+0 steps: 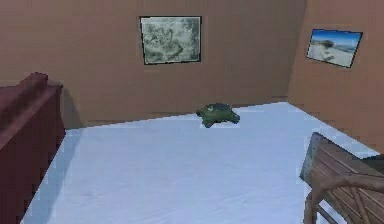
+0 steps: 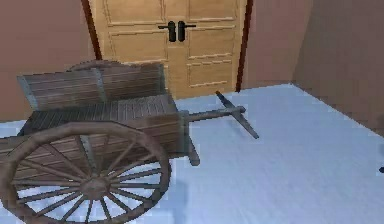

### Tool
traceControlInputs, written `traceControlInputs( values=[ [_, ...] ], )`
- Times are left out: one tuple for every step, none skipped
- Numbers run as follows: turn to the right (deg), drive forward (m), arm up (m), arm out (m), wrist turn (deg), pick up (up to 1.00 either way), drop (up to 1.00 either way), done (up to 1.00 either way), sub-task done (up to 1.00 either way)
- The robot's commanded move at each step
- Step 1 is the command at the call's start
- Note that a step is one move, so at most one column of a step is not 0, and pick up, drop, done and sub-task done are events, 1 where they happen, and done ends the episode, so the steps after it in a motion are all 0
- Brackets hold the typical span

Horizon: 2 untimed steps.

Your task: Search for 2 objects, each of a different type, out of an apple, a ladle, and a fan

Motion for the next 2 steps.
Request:
traceControlInputs(
  values=[
    [0.0,1.0,0.0,0.0,0.0,0.0,0.0,0.0,0.0],
    [0.0,0.6,0.0,0.0,0.0,0.0,0.0,0.0,0.0]
  ],
)
